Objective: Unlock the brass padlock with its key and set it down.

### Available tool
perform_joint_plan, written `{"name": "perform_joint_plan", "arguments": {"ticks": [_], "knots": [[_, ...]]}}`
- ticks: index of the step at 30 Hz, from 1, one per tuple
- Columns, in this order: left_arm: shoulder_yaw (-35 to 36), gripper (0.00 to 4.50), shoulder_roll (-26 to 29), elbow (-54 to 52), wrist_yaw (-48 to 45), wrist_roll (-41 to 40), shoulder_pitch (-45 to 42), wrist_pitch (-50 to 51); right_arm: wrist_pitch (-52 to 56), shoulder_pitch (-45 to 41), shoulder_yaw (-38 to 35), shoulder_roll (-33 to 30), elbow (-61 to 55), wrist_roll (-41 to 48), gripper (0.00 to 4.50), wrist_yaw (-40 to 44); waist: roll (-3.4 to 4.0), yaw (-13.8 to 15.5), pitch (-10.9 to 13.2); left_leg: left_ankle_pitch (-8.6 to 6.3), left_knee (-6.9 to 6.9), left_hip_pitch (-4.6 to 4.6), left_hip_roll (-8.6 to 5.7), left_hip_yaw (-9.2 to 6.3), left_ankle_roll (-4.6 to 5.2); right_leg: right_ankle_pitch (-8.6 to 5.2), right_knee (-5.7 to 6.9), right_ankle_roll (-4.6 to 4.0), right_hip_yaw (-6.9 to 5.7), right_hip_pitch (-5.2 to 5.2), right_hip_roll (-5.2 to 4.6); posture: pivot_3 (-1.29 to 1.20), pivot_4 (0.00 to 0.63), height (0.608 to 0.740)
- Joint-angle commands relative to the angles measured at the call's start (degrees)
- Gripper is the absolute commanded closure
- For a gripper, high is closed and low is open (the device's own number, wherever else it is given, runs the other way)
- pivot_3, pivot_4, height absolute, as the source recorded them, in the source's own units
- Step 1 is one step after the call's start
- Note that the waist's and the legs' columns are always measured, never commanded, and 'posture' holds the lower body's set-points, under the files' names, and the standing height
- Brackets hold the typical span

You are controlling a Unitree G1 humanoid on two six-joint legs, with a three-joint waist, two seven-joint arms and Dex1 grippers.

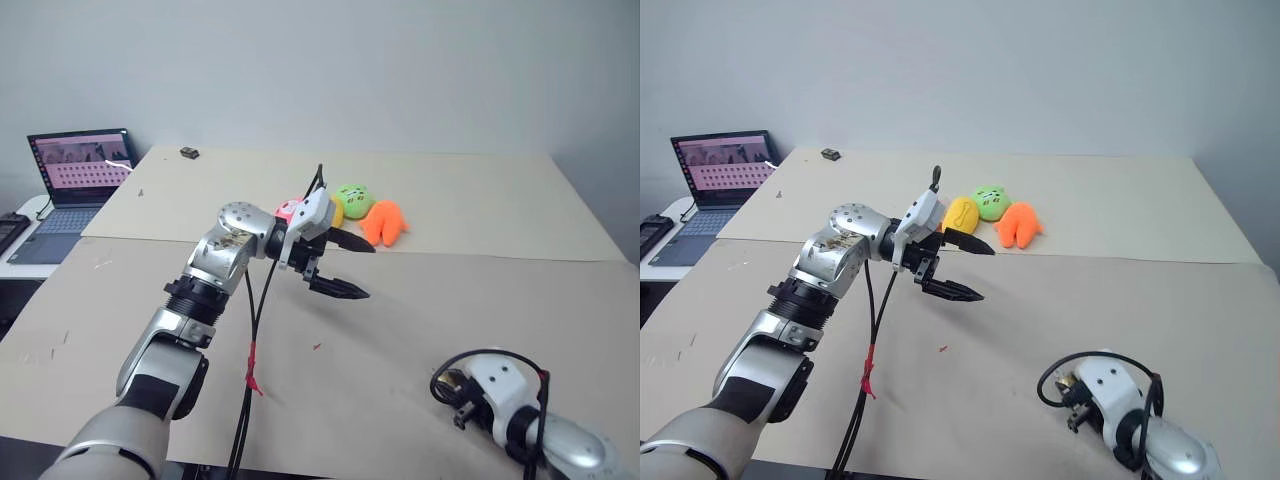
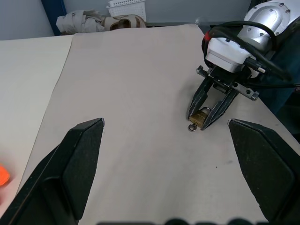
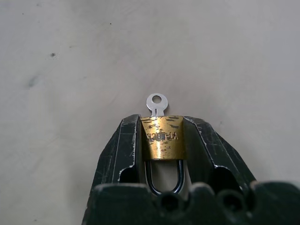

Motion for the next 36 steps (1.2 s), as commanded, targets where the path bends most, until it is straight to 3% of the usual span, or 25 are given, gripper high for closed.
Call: {"name": "perform_joint_plan", "arguments": {"ticks": [1, 6, 8, 11, 17, 23, 26, 29, 32, 36], "knots": [[3.1, 0.0, 3.0, -3.3, 2.4, 0.4, 0.9, 0.9, 1.0, -7.9, 3.2, -1.5, 0.8, 0.5, 3.59, 2.6, 0.03, 0.1, 0.0, 0.0, -0.01, -0.01, -0.01, -0.02, 0.0, 0.0, 0.02, 0.0, -0.02, -0.01, 0.02, 0.0, 0.15, 0.65], [5.2, 0.0, 7.9, -9.4, 5.4, 0.6, 6.0, 2.5, -0.1, -20.7, 11.1, -1.2, 7.9, 0.9, 3.59, 8.1, 0.11, 0.3, -0.1, -0.04, -0.1, -0.08, 0.24, -0.13, 0.08, 0.01, 0.09, -0.03, 0.07, -0.12, 0.37, 0.0, 0.15, 0.65], [8.5, 0.0, 13.2, -17.4, 7.6, -0.1, 13.3, 6.0, -3.6, -30.4, 17.1, -0.1, 15.1, -0.8, 3.59, 13.1, 0.26, 0.2, -0.1, -0.05, -0.07, 0.07, 0.27, -0.33, 0.08, 0.1, 0.2, -0.19, 0.06, -0.17, 0.46, 0.0, 0.15, 0.65], [11.1, 0.0, 17.6, -24.5, 10.4, -0.4, 20.2, 8.6, -6.9, -38.3, 21.8, 1.3, 22.1, -1.3, 3.59, 18.3, 0.32, -0.3, -0.1, -0.21, 0.01, -0.27, 0.55, -0.52, 0.35, 0.23, 0.39, -0.41, 0.15, -0.4, 0.69, 0.0, 0.15, 0.65], [14.0, 0.0, 23.8, -35.4, 12.8, -0.6, 31.9, 9.6, -13.1, -48.4, 27.4, 5.3, 33.8, -2.2, 3.59, 26.7, 0.21, 1.9, -0.1, -0.22, 0.14, -0.25, 0.58, -0.84, 0.36, 0.23, 1.07, -0.42, -0.01, -0.91, 0.69, 0.0, 0.15, 0.65], [18.1, 0.0, 24.9, -41.8, 18.2, -2.4, 37.5, 13.2, -17.7, -52.3, 29.7, 8.9, 42.2, -3.6, 3.59, 31.3, 0.21, 1.9, -0.1, -0.22, 0.26, -0.28, 0.6, -0.84, 0.36, 0.24, 1.06, -0.44, -0.06, -0.9, 0.65, 0.0, 0.15, 0.65], [18.3, 0.0, 24.9, -42.8, 19.5, -2.8, 38.1, 13.7, -18.8, -52.3, 30.1, 9.7, 44.2, -4.1, 2.2, 32.6, 0.21, 1.8, -0.1, -0.2, 0.26, -0.16, 0.63, -0.75, 0.34, 0.24, 1.05, -0.44, -0.06, -0.91, 0.65, 0.0, 0.15, 0.65], [17.9, 0.0, 24.6, -42.7, 20.3, -3.0, 37.4, 13.9, -19.1, -52.3, 29.7, 10.1, 44.9, -4.2, 1.36, 33.7, 0.22, 1.7, -0.1, -0.2, 0.26, -0.05, 0.67, -0.68, 0.34, 0.24, 1.05, -0.44, -0.06, -0.91, 0.7, 0.0, 0.15, 0.65], [16.5, 0.0, 24.0, -41.6, 20.5, -3.0, 36.0, 13.4, -18.3, -51.9, 28.1, 8.9, 43.1, -3.7, 0.2, 34.4, 0.22, 1.6, -0.1, -0.2, 0.24, -0.03, 0.71, -0.65, 0.34, 0.24, 1.07, -0.44, -0.08, -0.96, 0.78, 0.0, 0.15, 0.65], [14.8, 0.0, 23.0, -39.9, 19.1, -3.8, 33.8, 12.1, -15.4, -50.7, 25.4, 6.8, 39.7, -1.4, 0.05, 35.5, 0.22, 1.8, -0.1, -0.21, 0.2, -0.08, 0.71, -0.65, 0.34, 0.24, 1.09, -0.45, -0.1, -0.98, 0.76, 0.0, 0.15, 0.65]]}}
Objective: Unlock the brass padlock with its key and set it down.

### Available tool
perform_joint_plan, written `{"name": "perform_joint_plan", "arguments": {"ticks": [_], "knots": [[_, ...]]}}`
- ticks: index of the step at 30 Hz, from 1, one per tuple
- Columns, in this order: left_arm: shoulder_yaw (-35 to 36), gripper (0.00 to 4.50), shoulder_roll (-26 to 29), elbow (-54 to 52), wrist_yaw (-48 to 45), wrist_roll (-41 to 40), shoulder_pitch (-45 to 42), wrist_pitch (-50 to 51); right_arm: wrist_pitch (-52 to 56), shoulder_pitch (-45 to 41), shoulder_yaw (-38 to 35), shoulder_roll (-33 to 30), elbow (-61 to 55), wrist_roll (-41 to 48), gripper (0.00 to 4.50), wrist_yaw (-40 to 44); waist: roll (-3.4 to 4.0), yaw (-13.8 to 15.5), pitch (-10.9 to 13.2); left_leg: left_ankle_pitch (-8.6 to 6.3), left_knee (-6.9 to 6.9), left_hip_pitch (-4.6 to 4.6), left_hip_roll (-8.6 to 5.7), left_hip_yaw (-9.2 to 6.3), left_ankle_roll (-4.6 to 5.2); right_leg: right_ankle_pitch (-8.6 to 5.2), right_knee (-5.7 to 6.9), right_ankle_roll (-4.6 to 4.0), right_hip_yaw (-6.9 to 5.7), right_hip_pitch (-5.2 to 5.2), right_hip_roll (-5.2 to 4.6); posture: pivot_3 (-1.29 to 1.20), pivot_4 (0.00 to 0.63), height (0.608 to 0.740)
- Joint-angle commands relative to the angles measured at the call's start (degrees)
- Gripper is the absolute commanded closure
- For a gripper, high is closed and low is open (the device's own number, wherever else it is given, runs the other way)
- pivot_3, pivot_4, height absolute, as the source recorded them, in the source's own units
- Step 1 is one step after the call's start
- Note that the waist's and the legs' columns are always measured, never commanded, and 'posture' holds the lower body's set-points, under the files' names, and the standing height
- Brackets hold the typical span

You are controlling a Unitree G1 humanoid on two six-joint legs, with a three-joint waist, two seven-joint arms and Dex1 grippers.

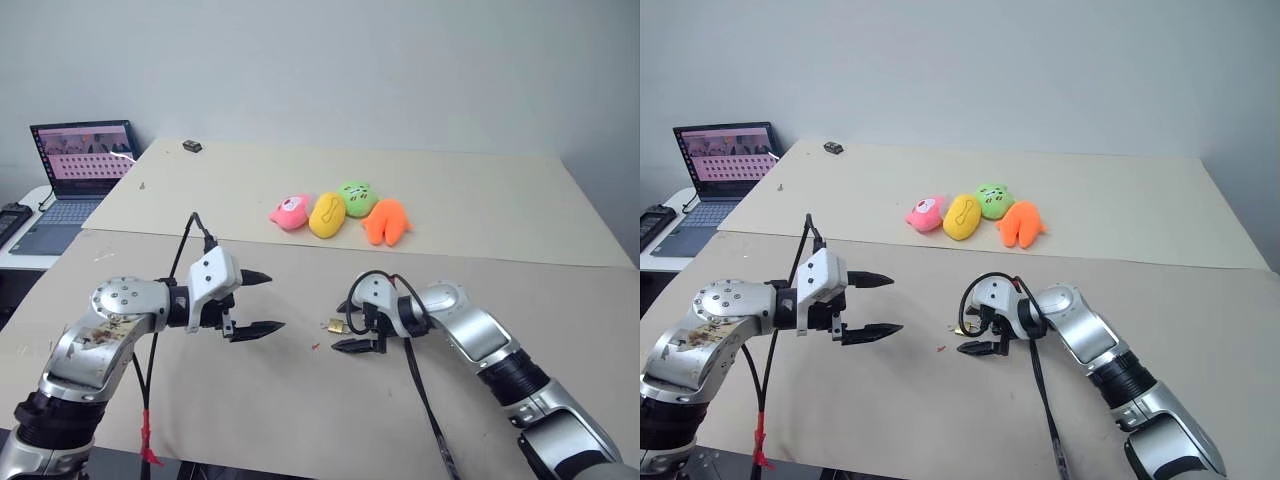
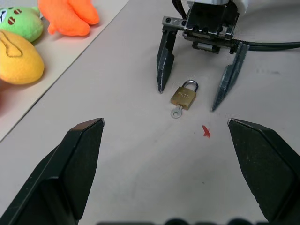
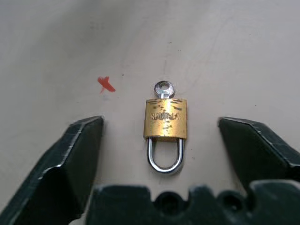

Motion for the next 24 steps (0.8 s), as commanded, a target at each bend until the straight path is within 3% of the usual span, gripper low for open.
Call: {"name": "perform_joint_plan", "arguments": {"ticks": [1, 6, 18, 24], "knots": [[-0.7, 0.0, -0.9, 1.0, -1.2, -1.6, -2.6, -1.7, 1.4, 0.5, -4.1, -1.4, -4.3, 2.1, 0.05, 0.6, 0.0, 0.0, 0.0, 0.0, 0.0, 0.0, 0.0, 0.02, 0.0, 0.0, 0.0, 0.0, 0.0, 0.01, -0.01, 0.0, 0.15, 0.65], [-2.2, 0.0, -1.3, 3.5, -1.9, -0.8, -5.4, -2.5, 1.8, 1.3, -4.4, -1.5, -4.4, 0.8, 0.05, -0.8, 0.0, -0.1, 0.0, -0.02, 0.01, -0.08, -0.01, 0.03, 0.03, 0.0, 0.02, -0.01, 0.02, 0.03, -0.04, 0.0, 0.15, 0.65], [-4.1, 0.0, -1.5, 7.6, -4.3, -0.6, -8.9, -5.1, 5.1, 3.7, -6.5, 6.5, -4.0, 2.1, 0.05, -10.2, 0.0, -0.5, 0.0, -0.01, 0.01, -0.04, -0.01, 0.16, 0.02, 0.0, 0.03, -0.01, 0.03, 0.01, 0.0, 0.0, 0.15, 0.65], [-4.0, 0.0, -1.3, 8.6, -4.8, -0.3, -9.3, -6.0, 6.2, 7.1, -6.1, 6.1, -6.4, 1.7, 0.05, -12.2, 0.01, -0.3, 0.0, -0.01, 0.01, -0.1, -0.03, 0.18, 0.02, 0.0, 0.05, -0.01, 0.03, 0.01, -0.03, 0.0, 0.15, 0.65]]}}
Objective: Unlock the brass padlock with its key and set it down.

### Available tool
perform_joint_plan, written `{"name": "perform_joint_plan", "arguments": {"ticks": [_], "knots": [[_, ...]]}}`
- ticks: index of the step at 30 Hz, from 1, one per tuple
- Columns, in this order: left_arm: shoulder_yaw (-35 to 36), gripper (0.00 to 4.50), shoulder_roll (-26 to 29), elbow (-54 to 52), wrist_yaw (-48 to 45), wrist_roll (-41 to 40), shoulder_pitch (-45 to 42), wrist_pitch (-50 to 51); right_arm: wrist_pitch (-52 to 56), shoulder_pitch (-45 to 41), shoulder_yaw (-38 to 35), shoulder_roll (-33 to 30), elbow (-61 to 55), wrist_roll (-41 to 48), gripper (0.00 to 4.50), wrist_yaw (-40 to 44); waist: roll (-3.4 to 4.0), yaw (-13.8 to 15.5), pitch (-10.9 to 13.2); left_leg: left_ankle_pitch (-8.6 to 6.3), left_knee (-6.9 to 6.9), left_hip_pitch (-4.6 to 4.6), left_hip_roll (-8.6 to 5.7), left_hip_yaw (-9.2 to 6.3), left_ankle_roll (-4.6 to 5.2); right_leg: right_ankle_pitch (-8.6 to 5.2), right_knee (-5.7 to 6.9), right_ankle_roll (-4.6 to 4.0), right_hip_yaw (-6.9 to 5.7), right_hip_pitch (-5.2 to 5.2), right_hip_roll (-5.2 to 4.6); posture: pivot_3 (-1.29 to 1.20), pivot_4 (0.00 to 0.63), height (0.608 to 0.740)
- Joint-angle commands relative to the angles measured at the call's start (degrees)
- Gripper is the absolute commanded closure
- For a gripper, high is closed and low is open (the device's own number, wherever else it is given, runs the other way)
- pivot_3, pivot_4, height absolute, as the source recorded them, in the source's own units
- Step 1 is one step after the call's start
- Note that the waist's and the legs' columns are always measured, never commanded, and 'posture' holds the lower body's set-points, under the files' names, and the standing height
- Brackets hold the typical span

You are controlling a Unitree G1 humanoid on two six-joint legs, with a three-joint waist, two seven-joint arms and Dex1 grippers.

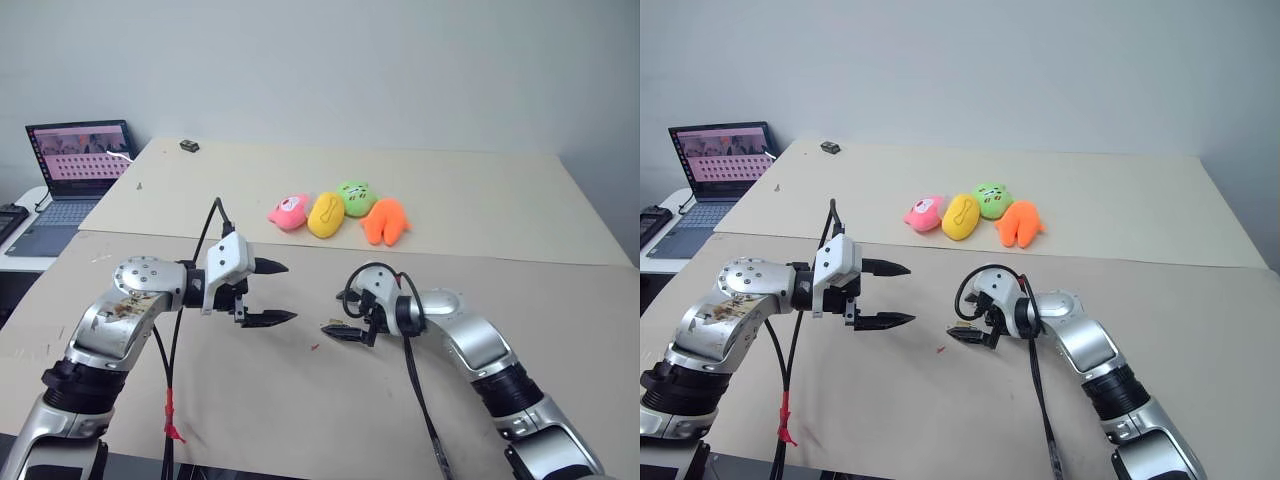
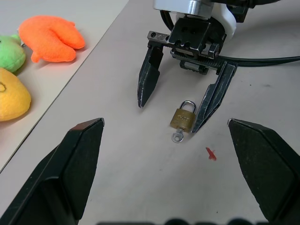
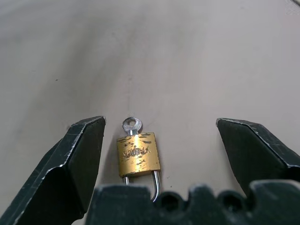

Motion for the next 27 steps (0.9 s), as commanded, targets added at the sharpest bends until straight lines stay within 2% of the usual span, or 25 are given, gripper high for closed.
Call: {"name": "perform_joint_plan", "arguments": {"ticks": [1, 9, 22, 23, 27], "knots": [[0.9, 0.0, 0.3, 0.1, -0.5, -0.3, -1.5, -1.5, 0.6, 2.0, -0.5, -1.2, -3.7, -0.2, 0.05, -0.4, 0.02, 0.1, 0.0, 0.0, 0.0, -0.01, 0.0, 0.01, 0.0, 0.0, 0.0, 0.0, 0.0, 0.0, 0.0, 0.0, 0.15, 0.65], [0.8, 0.0, 0.2, 0.8, -0.8, -0.2, -1.8, -2.0, 0.1, 4.8, -0.7, -3.6, -4.8, -1.0, 0.05, -0.9, 0.01, 0.1, 0.0, 0.0, 0.01, 0.05, 0.0, 0.09, 0.0, -0.01, -0.06, 0.01, 0.0, 0.03, 0.01, 0.0, 0.15, 0.65], [0.4, 0.0, 0.2, 2.6, -0.2, 1.0, -2.9, -2.7, -0.6, 5.0, -0.3, -2.3, -3.3, -1.2, 0.05, -2.8, 0.0, 0.2, 0.0, 0.0, 0.03, 0.08, 0.0, 0.18, 0.0, -0.01, -0.07, 0.01, 0.01, 0.03, 0.02, 0.0, 0.15, 0.65], [0.5, 0.0, 0.4, 2.9, -0.1, 1.2, -3.0, -2.8, -0.7, 4.8, -0.3, -2.2, -3.0, -1.3, 0.56, -2.9, 0.0, 0.2, 0.0, 0.0, 0.03, 0.09, 0.0, 0.19, 0.0, -0.01, -0.08, 0.01, 0.0, 0.03, 0.02, 0.0, 0.15, 0.65], [0.8, 0.0, 0.4, 3.5, -0.1, 1.6, -3.1, -3.0, -0.9, 4.3, -0.2, -2.0, -2.4, -1.5, 1.81, -2.8, 0.0, 0.2, 0.0, 0.0, 0.03, 0.12, 0.0, 0.23, 0.0, -0.01, -0.08, 0.01, 0.01, 0.02, 0.04, 0.0, 0.15, 0.65]]}}
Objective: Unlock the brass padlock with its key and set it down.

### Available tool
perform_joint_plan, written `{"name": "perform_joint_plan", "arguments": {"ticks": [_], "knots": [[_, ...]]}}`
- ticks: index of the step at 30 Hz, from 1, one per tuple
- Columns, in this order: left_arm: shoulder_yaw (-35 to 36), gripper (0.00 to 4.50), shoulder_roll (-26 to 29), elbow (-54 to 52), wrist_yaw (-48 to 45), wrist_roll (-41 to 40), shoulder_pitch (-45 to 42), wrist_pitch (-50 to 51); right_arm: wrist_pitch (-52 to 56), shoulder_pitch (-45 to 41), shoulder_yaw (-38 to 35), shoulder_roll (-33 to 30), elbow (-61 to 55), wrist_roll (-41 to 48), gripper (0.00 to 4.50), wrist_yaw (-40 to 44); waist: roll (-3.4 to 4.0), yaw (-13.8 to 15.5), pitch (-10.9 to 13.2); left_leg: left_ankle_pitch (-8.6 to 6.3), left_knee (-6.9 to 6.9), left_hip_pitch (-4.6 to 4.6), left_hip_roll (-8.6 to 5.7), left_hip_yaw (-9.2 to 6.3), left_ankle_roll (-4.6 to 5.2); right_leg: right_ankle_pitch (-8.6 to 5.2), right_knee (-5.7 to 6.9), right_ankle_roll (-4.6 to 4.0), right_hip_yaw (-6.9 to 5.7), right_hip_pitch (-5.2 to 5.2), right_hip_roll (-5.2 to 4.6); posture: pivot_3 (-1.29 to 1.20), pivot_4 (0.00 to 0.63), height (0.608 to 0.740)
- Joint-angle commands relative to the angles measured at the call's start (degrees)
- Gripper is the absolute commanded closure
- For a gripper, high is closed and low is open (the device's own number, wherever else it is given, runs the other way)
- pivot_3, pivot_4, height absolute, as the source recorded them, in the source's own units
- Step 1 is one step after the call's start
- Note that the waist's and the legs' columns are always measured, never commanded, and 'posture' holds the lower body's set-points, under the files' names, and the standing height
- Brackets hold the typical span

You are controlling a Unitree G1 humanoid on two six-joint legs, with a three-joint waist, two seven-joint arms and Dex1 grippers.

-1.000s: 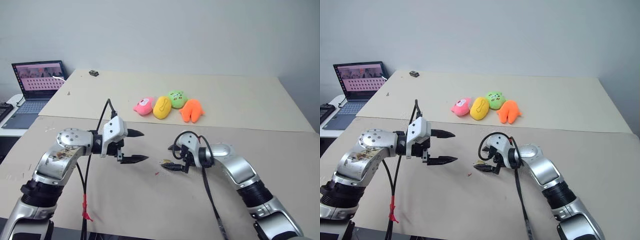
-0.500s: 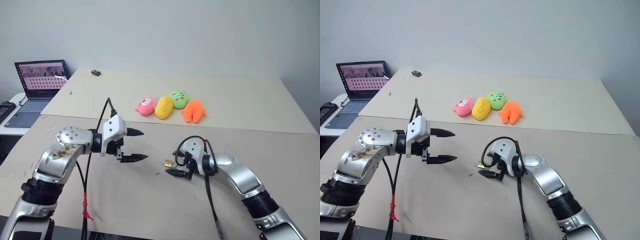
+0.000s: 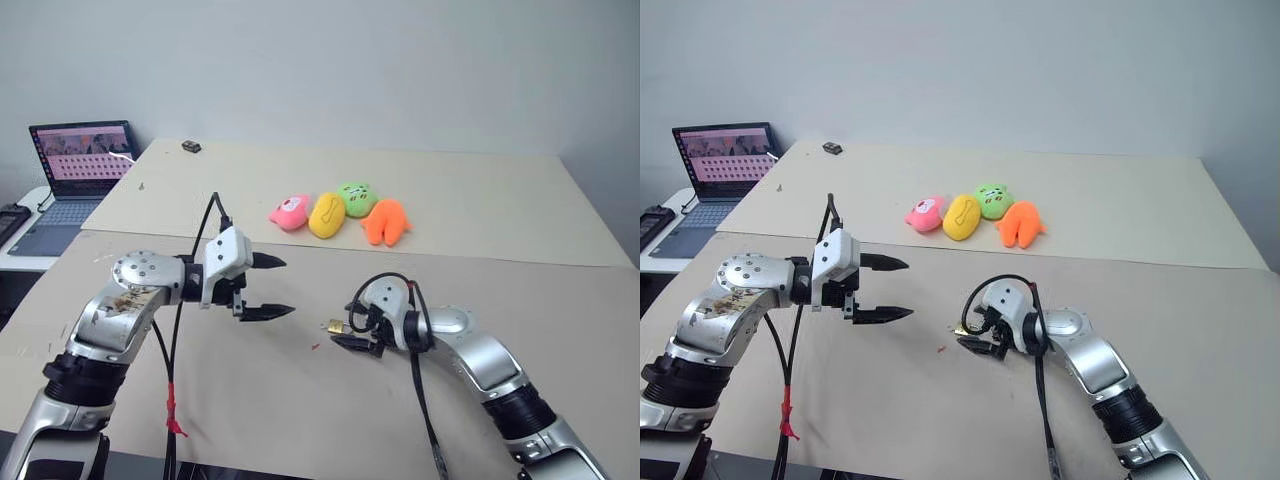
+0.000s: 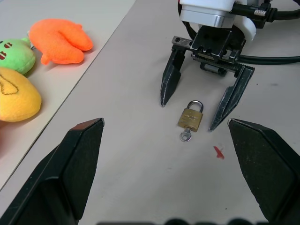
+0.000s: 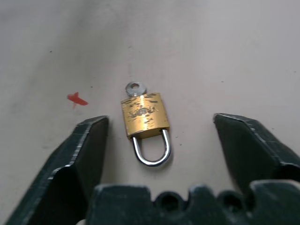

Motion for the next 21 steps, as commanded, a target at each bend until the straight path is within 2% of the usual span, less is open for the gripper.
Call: {"name": "perform_joint_plan", "arguments": {"ticks": [1, 5, 6, 9, 21], "knots": [[1.0, 0.0, 0.4, 0.0, 0.3, 0.2, -1.3, -0.9, 0.1, -0.2, 0.2, 0.2, 0.8, -0.5, 2.18, 0.3, 0.0, 0.0, 0.0, 0.0, 0.0, -0.01, 0.01, 0.0, 0.0, 0.0, 0.01, 0.0, 0.0, -0.01, 0.01, 0.0, 0.15, 0.65], [1.4, 0.0, -0.1, 0.7, 1.3, -0.2, -1.3, 0.2, 0.0, -0.5, 0.2, 0.1, 0.5, -0.8, 3.51, 0.4, 0.0, -0.1, 0.0, -0.02, -0.02, -0.02, 0.01, -0.01, 0.03, 0.0, 0.03, 0.0, 0.0, -0.01, 0.01, 0.0, 0.15, 0.65], [1.4, 0.0, -0.4, 1.1, 1.6, -0.3, -1.3, 0.4, 0.0, -0.7, 0.1, 0.1, 0.5, -0.9, 3.59, 0.4, 0.0, -0.1, 0.0, -0.02, -0.02, -0.03, 0.01, -0.01, 0.03, 0.0, 0.04, 0.0, -0.01, -0.01, 0.01, 0.0, 0.15, 0.65], [0.7, 0.0, -0.9, 3.9, 2.7, 0.8, -1.5, 0.2, -0.1, -1.1, -0.4, -0.5, -0.7, -1.4, 3.59, 0.1, 0.0, -0.1, 0.0, -0.02, -0.02, -0.03, 0.01, -0.02, 0.03, 0.0, 0.04, 0.0, 0.0, 0.0, -0.01, 0.0, 0.15, 0.65], [-2.6, 0.0, -9.5, 16.2, 2.0, -1.1, -7.0, 5.3, -4.5, -4.9, -3.1, -8.8, -11.1, -8.2, 3.59, -0.9, 0.01, 0.2, 0.0, -0.02, 0.11, -0.26, -0.02, -0.01, 0.03, 0.01, 0.03, -0.01, 0.0, -0.07, -0.03, 0.0, 0.15, 0.65]]}}
